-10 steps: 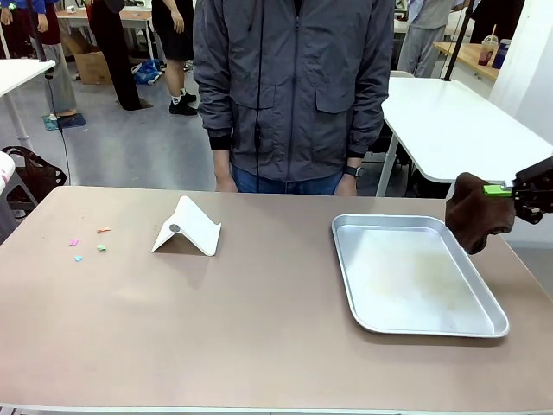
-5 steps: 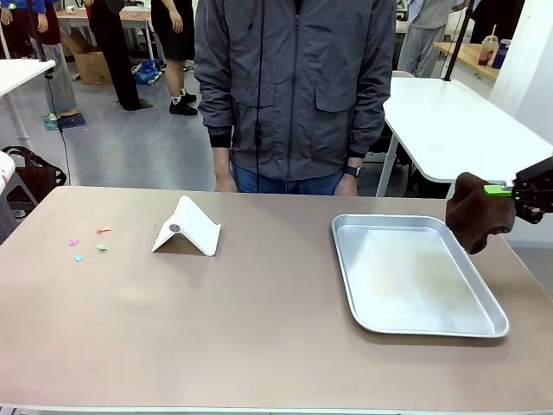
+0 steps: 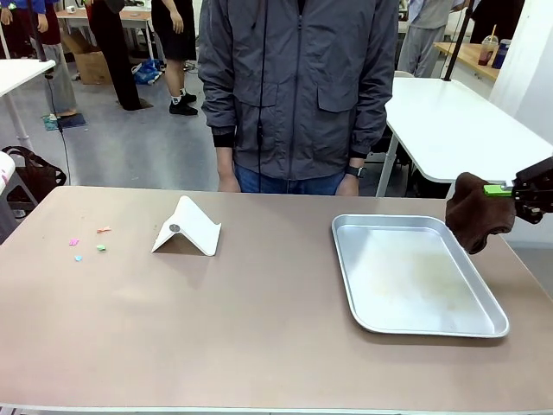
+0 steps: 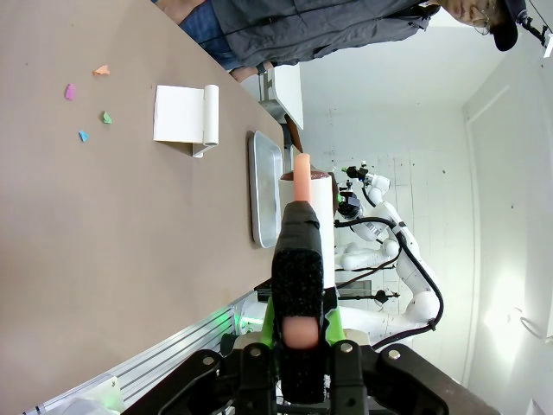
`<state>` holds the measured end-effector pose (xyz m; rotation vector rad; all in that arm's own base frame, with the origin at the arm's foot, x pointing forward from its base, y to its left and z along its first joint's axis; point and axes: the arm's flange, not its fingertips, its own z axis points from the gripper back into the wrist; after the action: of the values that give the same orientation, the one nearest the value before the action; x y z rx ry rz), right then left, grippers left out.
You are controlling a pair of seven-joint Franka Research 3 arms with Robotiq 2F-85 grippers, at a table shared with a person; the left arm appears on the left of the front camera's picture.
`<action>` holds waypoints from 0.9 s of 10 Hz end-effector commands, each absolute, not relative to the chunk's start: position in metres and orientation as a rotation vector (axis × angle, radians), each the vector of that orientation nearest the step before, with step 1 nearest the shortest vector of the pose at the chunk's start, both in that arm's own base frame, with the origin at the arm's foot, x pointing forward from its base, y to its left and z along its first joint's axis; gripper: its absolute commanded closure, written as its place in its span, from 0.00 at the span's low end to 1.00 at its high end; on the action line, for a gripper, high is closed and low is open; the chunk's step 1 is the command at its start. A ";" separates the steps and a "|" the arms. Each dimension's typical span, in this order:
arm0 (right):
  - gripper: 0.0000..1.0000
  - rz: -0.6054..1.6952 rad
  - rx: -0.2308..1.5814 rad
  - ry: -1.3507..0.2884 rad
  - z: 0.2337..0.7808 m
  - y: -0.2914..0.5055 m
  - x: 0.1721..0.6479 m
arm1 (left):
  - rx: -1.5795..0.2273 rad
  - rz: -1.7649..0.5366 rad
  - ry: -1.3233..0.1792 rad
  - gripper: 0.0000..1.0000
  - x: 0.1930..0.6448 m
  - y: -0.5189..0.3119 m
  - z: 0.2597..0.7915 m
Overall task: Clean the surface of the table.
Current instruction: Clean the area not pointed to by the person.
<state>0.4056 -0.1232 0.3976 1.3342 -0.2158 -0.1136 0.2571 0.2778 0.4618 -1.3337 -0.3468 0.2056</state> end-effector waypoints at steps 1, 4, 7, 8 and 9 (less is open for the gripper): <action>0.90 -0.120 1.345 -0.220 0.403 -0.123 0.408 | -1.338 0.194 -0.345 1.00 0.255 0.278 0.465; 0.90 -0.120 1.345 -0.220 0.403 -0.123 0.408 | -1.195 0.231 -0.418 0.78 0.262 0.282 0.460; 0.90 -0.120 1.345 -0.220 0.403 -0.123 0.408 | -1.006 0.334 -0.414 0.78 0.280 0.297 0.440; 0.90 -0.120 1.345 -0.220 0.403 -0.123 0.408 | -0.961 0.373 -0.442 0.78 0.286 0.300 0.431; 0.90 -0.120 1.345 -0.220 0.403 -0.123 0.408 | -0.949 0.409 -0.425 0.78 0.294 0.303 0.421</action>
<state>0.4056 -0.1235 0.3976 1.3342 -0.2161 -0.1141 0.2885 0.3118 0.4289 -0.9574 -0.4417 0.3822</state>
